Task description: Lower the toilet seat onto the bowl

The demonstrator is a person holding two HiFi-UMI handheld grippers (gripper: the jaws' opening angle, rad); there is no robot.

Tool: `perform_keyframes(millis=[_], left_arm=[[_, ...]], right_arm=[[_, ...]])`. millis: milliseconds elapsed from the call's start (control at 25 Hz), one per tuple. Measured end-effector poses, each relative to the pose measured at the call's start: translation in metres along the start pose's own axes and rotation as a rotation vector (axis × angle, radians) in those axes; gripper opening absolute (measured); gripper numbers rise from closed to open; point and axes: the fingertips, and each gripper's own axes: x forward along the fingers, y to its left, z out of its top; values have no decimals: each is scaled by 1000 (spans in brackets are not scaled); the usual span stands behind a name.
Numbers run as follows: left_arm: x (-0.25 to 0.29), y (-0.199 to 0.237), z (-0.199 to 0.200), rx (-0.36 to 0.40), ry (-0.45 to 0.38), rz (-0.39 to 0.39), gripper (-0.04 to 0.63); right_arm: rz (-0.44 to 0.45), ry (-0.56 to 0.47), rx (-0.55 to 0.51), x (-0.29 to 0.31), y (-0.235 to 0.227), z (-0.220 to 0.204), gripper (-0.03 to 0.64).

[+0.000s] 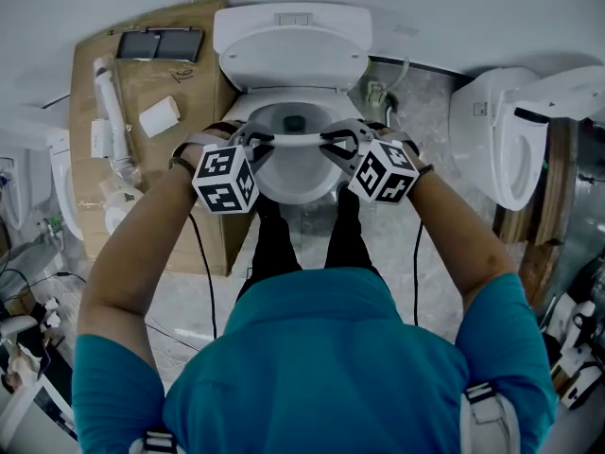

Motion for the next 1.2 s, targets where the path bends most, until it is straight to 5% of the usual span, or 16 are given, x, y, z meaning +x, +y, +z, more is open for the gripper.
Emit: perform_keyframes(millis=[1200], left_arm=[[43, -100, -18, 39, 61, -210, 92]], right_arm=[[212, 65, -9, 39, 94, -38, 114]])
